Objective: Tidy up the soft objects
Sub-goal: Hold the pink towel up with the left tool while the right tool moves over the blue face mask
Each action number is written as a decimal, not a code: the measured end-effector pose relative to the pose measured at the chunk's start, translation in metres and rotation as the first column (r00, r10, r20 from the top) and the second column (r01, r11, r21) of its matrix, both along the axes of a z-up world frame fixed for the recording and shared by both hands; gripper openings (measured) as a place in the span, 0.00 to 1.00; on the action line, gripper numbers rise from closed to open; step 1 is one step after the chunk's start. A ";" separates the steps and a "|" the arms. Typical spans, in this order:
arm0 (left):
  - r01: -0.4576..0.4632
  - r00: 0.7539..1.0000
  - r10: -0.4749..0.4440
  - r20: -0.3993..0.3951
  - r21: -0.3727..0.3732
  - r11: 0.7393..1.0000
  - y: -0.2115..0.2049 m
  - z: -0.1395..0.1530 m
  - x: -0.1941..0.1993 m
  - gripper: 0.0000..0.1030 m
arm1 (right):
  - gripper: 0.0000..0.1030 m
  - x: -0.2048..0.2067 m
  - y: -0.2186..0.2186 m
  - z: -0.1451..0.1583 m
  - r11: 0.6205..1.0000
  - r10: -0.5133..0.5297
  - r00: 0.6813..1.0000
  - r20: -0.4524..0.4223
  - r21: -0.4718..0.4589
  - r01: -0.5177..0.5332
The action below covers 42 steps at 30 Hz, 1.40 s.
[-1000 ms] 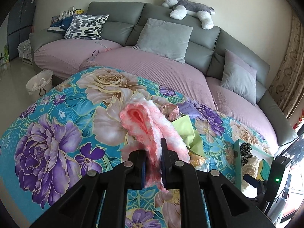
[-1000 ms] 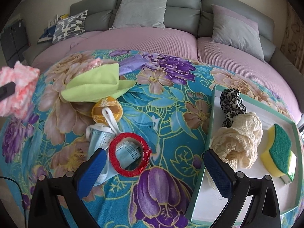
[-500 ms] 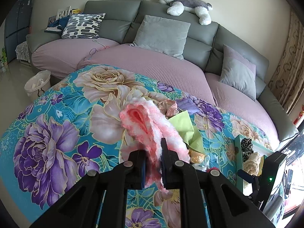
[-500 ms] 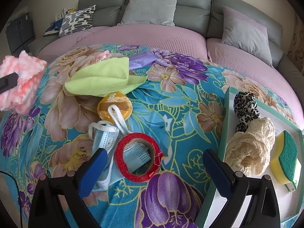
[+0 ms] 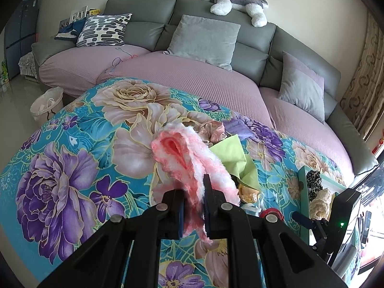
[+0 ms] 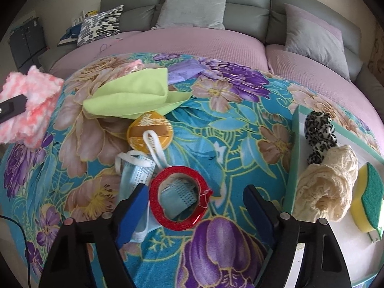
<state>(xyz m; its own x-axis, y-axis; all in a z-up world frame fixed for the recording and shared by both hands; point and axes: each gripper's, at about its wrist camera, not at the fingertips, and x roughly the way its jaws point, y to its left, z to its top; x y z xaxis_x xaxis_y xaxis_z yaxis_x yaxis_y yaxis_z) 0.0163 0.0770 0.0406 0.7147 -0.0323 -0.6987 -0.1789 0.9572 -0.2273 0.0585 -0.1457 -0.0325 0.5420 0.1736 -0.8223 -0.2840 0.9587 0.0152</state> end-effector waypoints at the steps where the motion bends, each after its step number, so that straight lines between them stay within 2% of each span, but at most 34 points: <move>1: 0.001 1.000 -0.001 -0.001 0.001 1.000 0.000 0.000 0.000 0.13 | 0.80 0.000 0.001 -0.001 1.000 0.002 1.000 -0.002 0.000 -0.002; 4: 0.005 1.000 -0.005 -0.005 0.001 1.000 -0.001 -0.001 0.001 0.13 | 0.80 0.000 0.004 -0.002 1.000 0.014 1.000 -0.015 0.004 -0.014; 6: 0.007 1.000 -0.007 -0.007 0.002 1.000 -0.001 -0.001 0.001 0.13 | 0.74 0.000 0.006 -0.003 1.000 0.021 1.000 -0.020 0.005 -0.021; 11: 0.006 1.000 -0.006 -0.010 0.001 1.000 0.000 -0.002 0.002 0.13 | 0.68 0.000 0.007 -0.005 1.000 0.016 0.999 -0.029 0.012 -0.016; 16: 0.008 1.000 -0.008 -0.014 0.001 1.000 -0.001 -0.003 0.002 0.13 | 0.58 0.001 0.005 -0.006 0.998 0.022 0.999 -0.045 0.057 -0.019; 25: 0.011 1.000 -0.011 -0.004 0.008 1.000 -0.004 -0.001 0.002 0.13 | 0.56 0.000 -0.006 -0.002 0.993 0.010 0.999 -0.048 0.118 -0.005; 36: -0.015 0.998 0.012 0.060 0.035 0.999 -0.005 0.016 -0.007 0.13 | 0.56 -0.009 -0.026 0.034 0.986 -0.043 0.998 0.047 0.163 0.035; 42: -0.005 0.999 0.003 0.054 0.044 0.999 -0.010 0.015 -0.005 0.13 | 0.56 -0.013 -0.039 0.050 0.975 -0.073 0.993 0.089 0.218 0.052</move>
<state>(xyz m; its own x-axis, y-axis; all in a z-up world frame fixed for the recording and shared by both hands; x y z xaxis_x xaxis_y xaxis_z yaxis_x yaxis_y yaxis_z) 0.0118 0.0669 0.0556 0.7513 0.0007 -0.6600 -0.1715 0.9658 -0.1943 0.0456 -0.1850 0.0177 0.6319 0.3037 -0.7131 -0.2337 0.9519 0.1983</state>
